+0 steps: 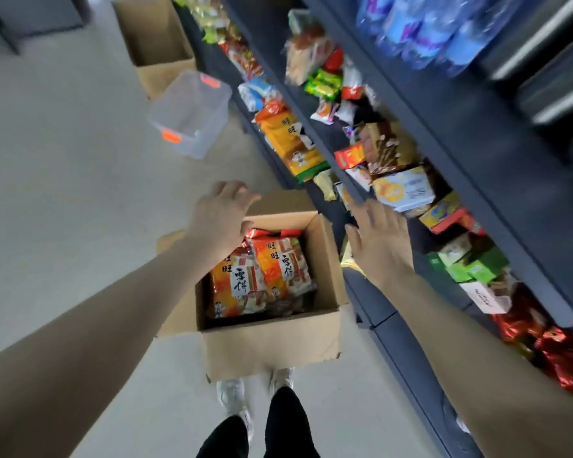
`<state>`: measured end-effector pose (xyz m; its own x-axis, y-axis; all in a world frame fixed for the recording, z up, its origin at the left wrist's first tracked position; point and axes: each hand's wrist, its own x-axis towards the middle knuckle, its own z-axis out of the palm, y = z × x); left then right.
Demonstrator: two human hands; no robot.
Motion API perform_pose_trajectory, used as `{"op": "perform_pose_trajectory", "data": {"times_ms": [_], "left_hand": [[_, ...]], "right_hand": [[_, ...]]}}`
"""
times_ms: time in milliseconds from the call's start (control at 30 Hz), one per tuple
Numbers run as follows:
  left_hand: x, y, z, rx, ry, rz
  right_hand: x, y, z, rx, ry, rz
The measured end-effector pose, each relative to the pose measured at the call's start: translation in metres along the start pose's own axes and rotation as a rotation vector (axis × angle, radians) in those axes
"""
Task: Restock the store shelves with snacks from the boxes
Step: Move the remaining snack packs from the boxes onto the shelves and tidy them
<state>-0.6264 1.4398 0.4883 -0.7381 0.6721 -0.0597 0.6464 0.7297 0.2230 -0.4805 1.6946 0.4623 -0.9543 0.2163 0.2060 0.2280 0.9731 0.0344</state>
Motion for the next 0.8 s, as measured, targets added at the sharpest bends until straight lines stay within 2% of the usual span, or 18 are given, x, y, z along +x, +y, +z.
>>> {"op": "perform_pose_trajectory", "data": {"times_ms": [267,467,667,800], "left_hand": [[-0.035,-0.048,0.186,-0.030,-0.237,-0.191],[-0.045,-0.054,0.314,-0.132,-0.410,-0.317],[-0.020,-0.059,0.405,-0.193,-0.474,-0.421],[0.007,-0.070,0.448,-0.191,-0.501,-0.451]], "right_hand": [[-0.031,-0.028,0.180,0.150,-0.324,-0.027],[-0.059,-0.026,0.302,0.210,-0.527,0.020],[-0.047,-0.011,0.403,0.238,-0.681,0.041],[-0.015,-0.006,0.460,0.264,-0.720,0.039]]}}
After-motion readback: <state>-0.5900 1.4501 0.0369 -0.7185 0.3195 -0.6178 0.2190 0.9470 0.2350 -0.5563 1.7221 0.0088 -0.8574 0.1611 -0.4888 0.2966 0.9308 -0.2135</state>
